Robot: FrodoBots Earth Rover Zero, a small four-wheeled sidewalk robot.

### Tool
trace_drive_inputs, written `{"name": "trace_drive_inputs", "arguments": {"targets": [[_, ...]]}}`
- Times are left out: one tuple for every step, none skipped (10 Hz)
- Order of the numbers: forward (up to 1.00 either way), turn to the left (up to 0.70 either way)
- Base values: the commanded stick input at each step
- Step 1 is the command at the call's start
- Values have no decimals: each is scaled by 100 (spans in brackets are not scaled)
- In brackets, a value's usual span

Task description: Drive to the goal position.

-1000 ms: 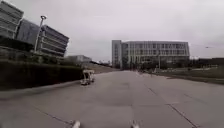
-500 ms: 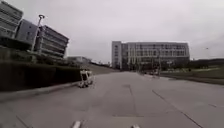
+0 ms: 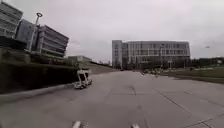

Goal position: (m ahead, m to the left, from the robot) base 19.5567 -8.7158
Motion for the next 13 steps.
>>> {"name": "trace_drive_inputs", "arguments": {"targets": [[70, -4], [70, -23], [70, -35], [70, -35], [70, -35], [70, 0], [70, 0], [70, 0], [70, 0], [70, 0], [70, 0], [70, -2], [70, -11]]}}
